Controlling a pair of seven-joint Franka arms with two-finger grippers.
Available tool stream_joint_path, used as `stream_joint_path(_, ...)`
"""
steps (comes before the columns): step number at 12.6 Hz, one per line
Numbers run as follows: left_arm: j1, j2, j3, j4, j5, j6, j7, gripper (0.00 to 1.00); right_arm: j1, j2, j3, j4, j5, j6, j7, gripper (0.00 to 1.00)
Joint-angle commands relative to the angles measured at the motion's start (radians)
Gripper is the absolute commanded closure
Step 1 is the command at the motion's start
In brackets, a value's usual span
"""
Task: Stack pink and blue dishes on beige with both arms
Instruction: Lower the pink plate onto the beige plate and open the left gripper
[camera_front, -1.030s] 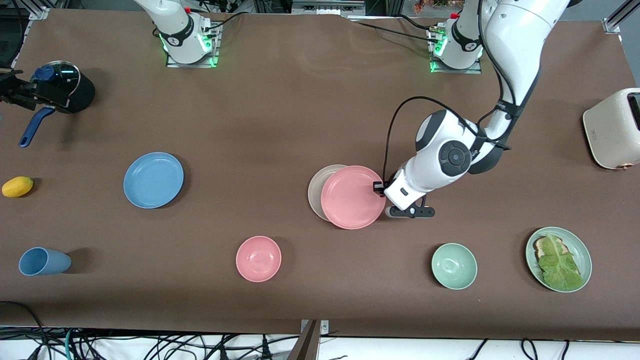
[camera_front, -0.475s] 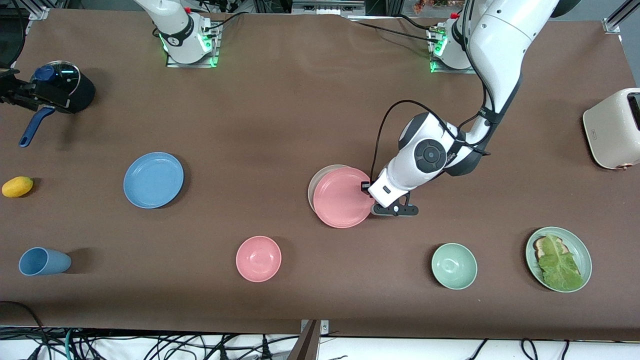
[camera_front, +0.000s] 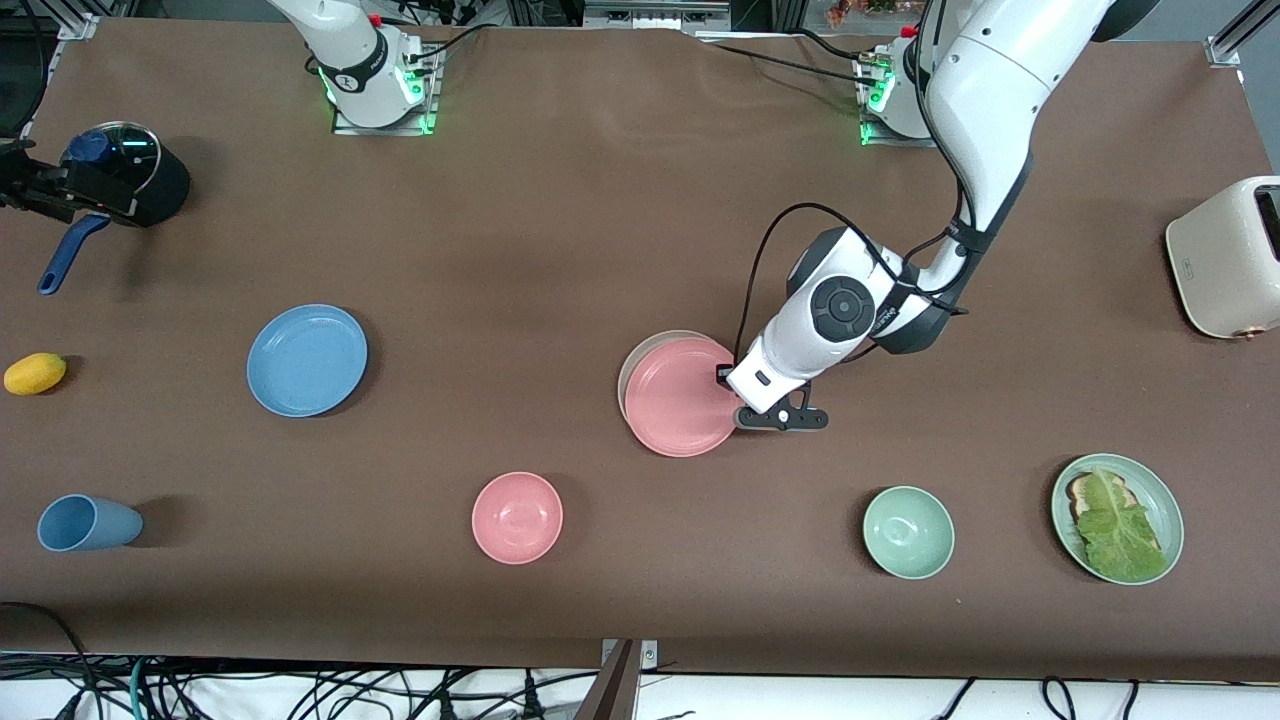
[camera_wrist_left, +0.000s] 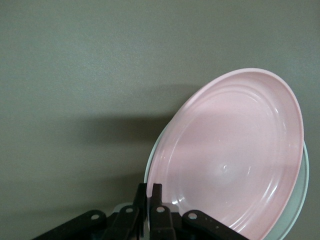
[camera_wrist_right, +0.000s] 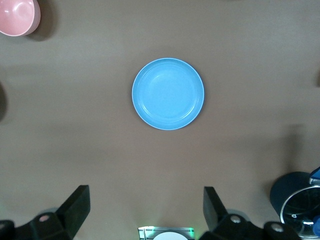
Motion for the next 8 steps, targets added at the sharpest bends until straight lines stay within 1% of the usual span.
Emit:
stream_joint_path(1, -0.011, 0.006, 0.002, 0.020, 0.035, 0.003, -0.039, 0.63, -0.008, 0.002, -0.001, 0.008, 0.021, -0.012, -0.018, 0.00)
stream_joint_path(2, -0.011, 0.000, 0.002, 0.020, 0.035, 0.000, -0.039, 0.46, -0.008, 0.002, -0.001, 0.008, 0.021, -0.012, -0.018, 0.00)
stream_joint_path(3, -0.011, -0.003, 0.002, 0.018, 0.036, -0.006, -0.036, 0.33, -0.008, 0.002, -0.001, 0.008, 0.021, -0.012, -0.018, 0.00)
stream_joint_path(4, -0.009, -0.009, 0.002, 0.018, 0.036, -0.009, -0.034, 0.22, -0.008, 0.002, -0.003, 0.008, 0.021, -0.012, -0.018, 0.00)
stream_joint_path(5, -0.009, -0.013, 0.002, 0.018, 0.036, -0.009, -0.029, 0.14, -0.006, 0.002, -0.003, 0.008, 0.021, -0.012, -0.018, 0.00)
stream_joint_path(6, -0.008, -0.017, 0.002, 0.018, 0.036, -0.011, -0.026, 0.03, -0.006, 0.002, -0.003, 0.008, 0.021, -0.012, -0.018, 0.00)
stream_joint_path(8, 0.003, -0.026, 0.004, 0.020, 0.038, -0.023, -0.013, 0.01, -0.008, 0.002, -0.003, 0.010, 0.020, -0.012, -0.021, 0.00)
